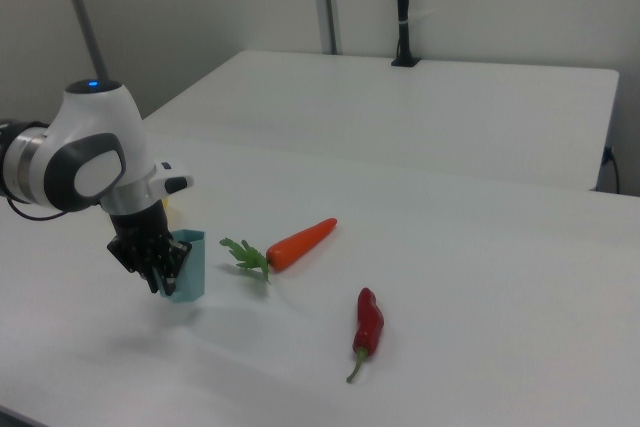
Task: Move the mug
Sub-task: 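Lower the teal mug onto the table beyond the carrot leaves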
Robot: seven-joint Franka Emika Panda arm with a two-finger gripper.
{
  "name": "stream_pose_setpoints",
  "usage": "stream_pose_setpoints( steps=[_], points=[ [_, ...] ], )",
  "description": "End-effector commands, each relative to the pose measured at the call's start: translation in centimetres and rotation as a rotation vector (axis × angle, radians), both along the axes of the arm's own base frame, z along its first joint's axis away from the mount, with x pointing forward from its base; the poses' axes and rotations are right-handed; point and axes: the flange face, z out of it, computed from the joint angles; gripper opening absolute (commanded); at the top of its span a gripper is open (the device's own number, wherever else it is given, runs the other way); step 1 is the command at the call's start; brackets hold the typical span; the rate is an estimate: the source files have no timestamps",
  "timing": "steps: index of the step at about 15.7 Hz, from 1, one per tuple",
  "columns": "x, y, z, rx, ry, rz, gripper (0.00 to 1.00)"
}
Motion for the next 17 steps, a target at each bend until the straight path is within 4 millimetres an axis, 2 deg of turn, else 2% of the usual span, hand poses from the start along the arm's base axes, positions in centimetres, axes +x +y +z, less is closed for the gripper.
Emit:
stream_pose_setpoints(
  steps=[1,5,7,8,9,10,13,15,16,17],
  points=[
    [-1.1,-0.5,-1.3,0.014,-0.056,0.035,0.0],
    [-0.7,-0.4,-2.8,0.017,-0.071,0.034,0.03],
    [-0.7,-0.4,-2.8,0.018,-0.071,0.024,0.19],
    [-0.6,-0.4,-2.8,0.019,-0.071,0.021,0.31],
    [-0.6,-0.4,-3.0,0.02,-0.066,0.021,0.37],
    [-0.6,-0.4,-3.2,0.02,-0.062,0.021,0.5],
    [-0.7,-0.4,-3.2,0.019,-0.054,0.015,0.72],
    [-0.7,-0.4,-3.2,0.019,-0.043,0.014,0.94],
    [-0.6,-0.4,-2.8,0.019,-0.035,-0.001,1.0],
    [-0.3,-0.4,-2.3,0.02,-0.024,-0.03,1.0]
  ],
)
